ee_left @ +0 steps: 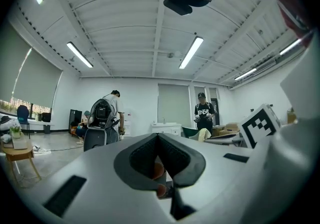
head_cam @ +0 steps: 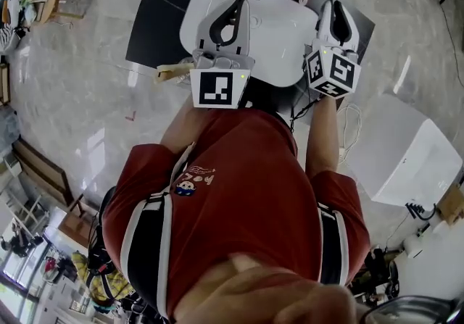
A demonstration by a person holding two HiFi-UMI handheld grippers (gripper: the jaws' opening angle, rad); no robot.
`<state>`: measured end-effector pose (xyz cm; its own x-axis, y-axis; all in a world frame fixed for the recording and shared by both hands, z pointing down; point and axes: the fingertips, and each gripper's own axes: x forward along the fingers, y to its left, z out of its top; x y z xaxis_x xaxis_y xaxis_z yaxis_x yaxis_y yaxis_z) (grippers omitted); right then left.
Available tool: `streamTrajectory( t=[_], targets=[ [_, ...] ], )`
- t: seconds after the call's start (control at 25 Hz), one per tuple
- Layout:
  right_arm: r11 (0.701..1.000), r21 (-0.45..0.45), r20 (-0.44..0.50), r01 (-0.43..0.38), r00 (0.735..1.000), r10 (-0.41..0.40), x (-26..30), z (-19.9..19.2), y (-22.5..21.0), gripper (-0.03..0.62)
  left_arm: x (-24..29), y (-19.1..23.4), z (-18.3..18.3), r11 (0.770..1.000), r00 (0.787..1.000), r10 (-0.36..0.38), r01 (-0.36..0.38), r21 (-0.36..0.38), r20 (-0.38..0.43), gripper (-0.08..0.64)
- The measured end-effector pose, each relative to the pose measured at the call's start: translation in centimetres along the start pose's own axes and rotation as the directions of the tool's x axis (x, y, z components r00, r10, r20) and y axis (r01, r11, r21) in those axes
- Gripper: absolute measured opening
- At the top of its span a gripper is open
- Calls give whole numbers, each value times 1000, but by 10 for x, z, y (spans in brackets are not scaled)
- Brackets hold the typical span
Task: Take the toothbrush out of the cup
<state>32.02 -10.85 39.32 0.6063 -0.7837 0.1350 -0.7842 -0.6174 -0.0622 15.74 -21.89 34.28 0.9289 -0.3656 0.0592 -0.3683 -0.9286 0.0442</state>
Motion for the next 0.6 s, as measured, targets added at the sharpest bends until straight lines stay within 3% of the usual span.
streamTrajectory(
  t=[0.12, 0.32, 0.6],
  targets=[
    [1000, 4, -40, 23, 999, -22, 23, -15, -7, 74, 8, 2, -5, 1000, 1000, -16, 16, -13, -12, 5],
    [999, -11, -125, 32, 992, -33, 56, -43, -13, 144, 17, 7, -12, 999, 999, -40, 40, -12, -23, 5],
    [998, -20, -208, 67, 976, -69, 92, -74, -25, 171, 28, 14, -23, 999, 998, -44, 44, -19, -51, 5]
  ],
)
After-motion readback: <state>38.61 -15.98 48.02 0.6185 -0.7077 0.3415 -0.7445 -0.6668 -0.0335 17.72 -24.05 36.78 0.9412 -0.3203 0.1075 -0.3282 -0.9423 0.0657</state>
